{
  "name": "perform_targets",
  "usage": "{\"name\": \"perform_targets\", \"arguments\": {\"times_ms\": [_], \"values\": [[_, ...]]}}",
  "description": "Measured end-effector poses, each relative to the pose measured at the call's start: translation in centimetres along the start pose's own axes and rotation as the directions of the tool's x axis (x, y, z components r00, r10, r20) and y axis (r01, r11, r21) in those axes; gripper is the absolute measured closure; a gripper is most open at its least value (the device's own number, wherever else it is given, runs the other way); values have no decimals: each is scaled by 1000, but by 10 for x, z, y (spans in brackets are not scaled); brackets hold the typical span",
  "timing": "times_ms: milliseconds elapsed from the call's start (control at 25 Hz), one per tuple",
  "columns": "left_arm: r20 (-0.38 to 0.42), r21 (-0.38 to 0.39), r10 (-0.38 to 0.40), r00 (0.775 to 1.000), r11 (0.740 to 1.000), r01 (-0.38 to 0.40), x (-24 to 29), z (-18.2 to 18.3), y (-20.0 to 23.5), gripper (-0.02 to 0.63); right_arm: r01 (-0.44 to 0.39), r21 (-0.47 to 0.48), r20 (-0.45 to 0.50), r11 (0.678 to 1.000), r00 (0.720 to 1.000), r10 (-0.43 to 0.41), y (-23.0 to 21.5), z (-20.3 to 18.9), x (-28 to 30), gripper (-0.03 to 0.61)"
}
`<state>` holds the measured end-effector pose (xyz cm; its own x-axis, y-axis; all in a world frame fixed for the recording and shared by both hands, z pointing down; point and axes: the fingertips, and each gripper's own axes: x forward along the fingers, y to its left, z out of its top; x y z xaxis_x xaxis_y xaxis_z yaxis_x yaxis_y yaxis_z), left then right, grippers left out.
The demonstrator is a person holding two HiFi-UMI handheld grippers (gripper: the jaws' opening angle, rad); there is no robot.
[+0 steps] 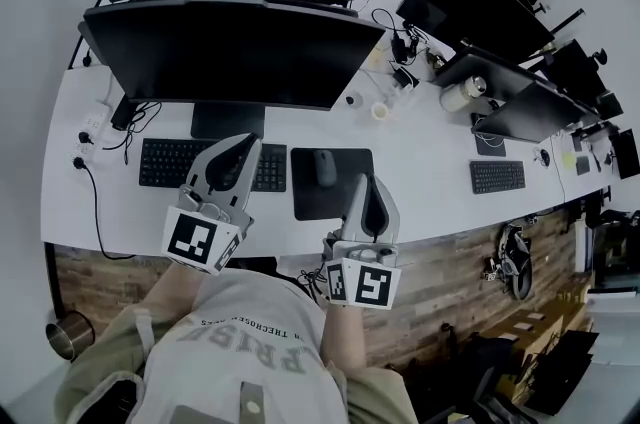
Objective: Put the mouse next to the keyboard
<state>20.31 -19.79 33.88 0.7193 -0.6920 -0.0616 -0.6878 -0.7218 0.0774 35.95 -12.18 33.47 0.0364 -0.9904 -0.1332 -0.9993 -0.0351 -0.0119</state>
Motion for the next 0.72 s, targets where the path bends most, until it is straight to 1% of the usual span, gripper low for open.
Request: {"name": "perform_targets", "arguments": {"times_ms": [120, 240, 280, 440, 720], "values": [[15, 10, 0, 1000, 1000, 0, -2, 6, -1, 601, -18, 2, 19, 1000, 1000, 18, 4, 8, 1, 577], [19, 17, 5, 1000, 1000, -6, -3, 9, -1, 601, -74, 34, 39, 997, 997, 73, 9, 15, 1, 577], [18, 19, 7, 1000, 1000, -7, -3, 9, -1, 601, -79, 39, 39, 996, 996, 77, 9, 15, 1, 577], [14, 29, 6, 1000, 1000, -6, -5, 9, -2, 603, -34, -18, 22, 999, 999, 35, 5, 12, 1, 578], [19, 44, 4, 1000, 999, -5, -5, 14, -4, 603, -32, -22, 38, 999, 999, 33, 7, 18, 1, 578]]}}
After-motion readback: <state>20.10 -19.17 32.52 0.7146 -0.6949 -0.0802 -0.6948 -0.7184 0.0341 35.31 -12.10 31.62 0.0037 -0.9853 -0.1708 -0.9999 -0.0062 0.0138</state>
